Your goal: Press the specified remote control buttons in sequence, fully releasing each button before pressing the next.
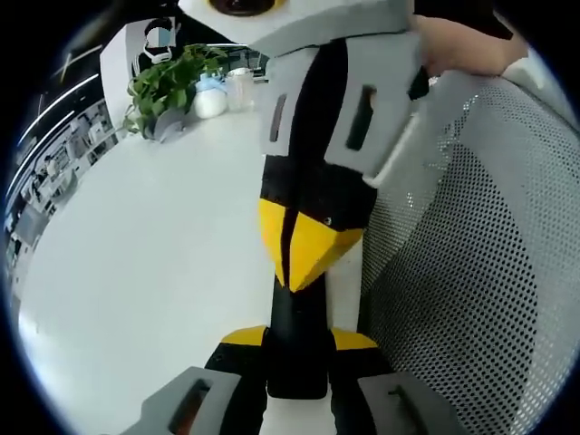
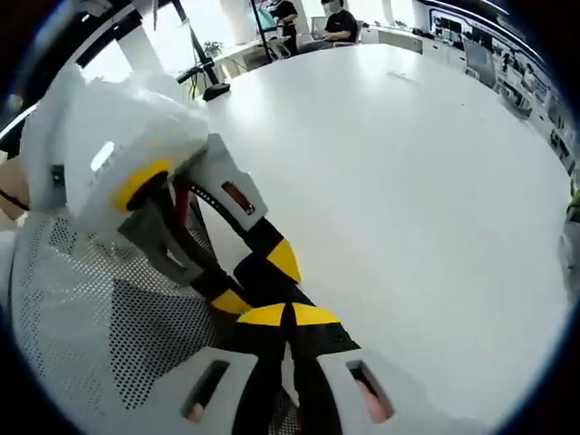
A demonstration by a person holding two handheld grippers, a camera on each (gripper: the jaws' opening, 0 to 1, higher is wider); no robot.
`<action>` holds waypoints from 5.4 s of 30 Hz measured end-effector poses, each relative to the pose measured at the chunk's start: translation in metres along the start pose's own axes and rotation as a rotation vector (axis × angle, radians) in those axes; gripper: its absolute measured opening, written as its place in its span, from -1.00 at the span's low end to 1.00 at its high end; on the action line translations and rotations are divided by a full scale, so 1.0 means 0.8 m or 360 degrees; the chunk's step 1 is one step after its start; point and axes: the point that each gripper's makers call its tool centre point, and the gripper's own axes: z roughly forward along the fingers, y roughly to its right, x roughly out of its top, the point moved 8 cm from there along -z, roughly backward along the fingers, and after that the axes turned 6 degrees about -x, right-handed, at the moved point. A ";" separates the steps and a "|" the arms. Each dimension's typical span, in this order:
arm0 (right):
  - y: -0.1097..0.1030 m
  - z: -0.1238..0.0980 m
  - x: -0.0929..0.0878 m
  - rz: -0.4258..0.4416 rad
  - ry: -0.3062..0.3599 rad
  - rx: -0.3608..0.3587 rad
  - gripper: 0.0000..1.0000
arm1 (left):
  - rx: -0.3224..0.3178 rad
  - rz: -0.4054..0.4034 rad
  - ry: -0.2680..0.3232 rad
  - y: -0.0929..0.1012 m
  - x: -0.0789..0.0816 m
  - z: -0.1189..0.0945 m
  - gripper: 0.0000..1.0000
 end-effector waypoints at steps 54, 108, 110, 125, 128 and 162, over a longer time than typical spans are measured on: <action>0.026 -0.237 -0.028 0.0361 0.1542 -0.1172 0.27 | 0.0018 -0.0020 0.0029 0.000 0.000 0.001 -0.50; 0.034 -0.217 -0.039 0.0302 0.1216 -0.1298 0.67 | 0.0048 0.0230 -0.0190 -0.031 0.007 -0.008 -0.52; 0.034 -0.216 -0.039 0.0308 0.1206 -0.1290 0.66 | 0.0055 0.0245 -0.0206 -0.038 0.008 -0.009 -0.52; 0.033 -0.213 -0.039 0.0293 0.1143 -0.1313 0.59 | 0.0069 0.0231 -0.0272 -0.098 0.020 -0.009 -0.52; 0.032 -0.214 -0.039 0.0290 0.1138 -0.1316 0.58 | 0.0069 0.0245 -0.0317 -0.108 0.024 -0.008 -0.52; 0.035 -0.213 -0.042 0.0310 0.1092 -0.1315 0.44 | 0.0204 0.0280 -0.0389 -0.178 0.051 0.002 -0.54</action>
